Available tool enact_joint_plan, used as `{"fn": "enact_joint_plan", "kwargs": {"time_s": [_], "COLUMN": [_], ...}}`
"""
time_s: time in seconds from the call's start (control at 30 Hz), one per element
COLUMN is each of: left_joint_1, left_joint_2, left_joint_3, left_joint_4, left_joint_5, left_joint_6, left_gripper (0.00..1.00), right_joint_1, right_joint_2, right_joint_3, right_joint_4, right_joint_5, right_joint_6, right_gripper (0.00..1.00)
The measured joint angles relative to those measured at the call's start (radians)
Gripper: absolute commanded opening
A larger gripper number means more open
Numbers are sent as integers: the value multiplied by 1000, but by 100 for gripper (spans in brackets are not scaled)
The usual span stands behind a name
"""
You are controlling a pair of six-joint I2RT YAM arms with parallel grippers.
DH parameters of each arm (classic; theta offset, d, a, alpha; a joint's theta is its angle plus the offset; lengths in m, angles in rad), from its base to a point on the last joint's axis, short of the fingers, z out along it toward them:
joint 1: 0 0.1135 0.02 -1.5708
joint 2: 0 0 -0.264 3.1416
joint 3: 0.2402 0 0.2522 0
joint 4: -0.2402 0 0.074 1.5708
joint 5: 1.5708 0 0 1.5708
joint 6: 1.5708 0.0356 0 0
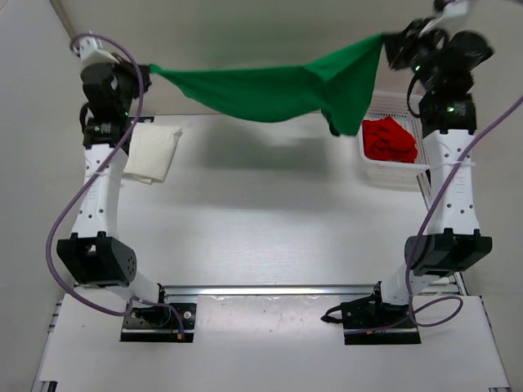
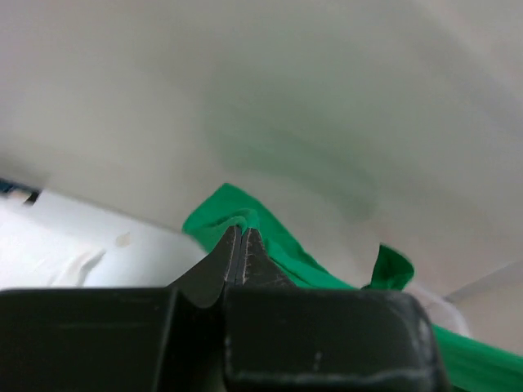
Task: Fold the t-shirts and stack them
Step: Flatten out the tshirt
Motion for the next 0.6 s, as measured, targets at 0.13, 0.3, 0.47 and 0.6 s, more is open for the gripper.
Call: {"fn": "enact_joint_plan", "kwargs": {"time_s": [0.13,0.3,0.47,0.6], "left_joint_1": [-8,-8,46,108], "left_joint_2": [-137,-401,-638,-712], "left_joint_3": [-364,-864,-1217,-1346], "left_joint_4": [58,105,102,62], "left_joint_5": [-48,-85,-83,-36], "left_joint_6": [28,43,10,-14], "left_gripper": [0,1,1,1], "right_joint_1": [12,42,153,235], "right_joint_2": [-84,-284,-618,-801], "right_joint_3": [-453,-1080,-1409,-1532], "right_joint_4": [-3,-47,-132,-187], "right_joint_5": [34,65,105,131], "right_joint_6": [-66,-24,98,197], "right_gripper": [1,0,0,0]}}
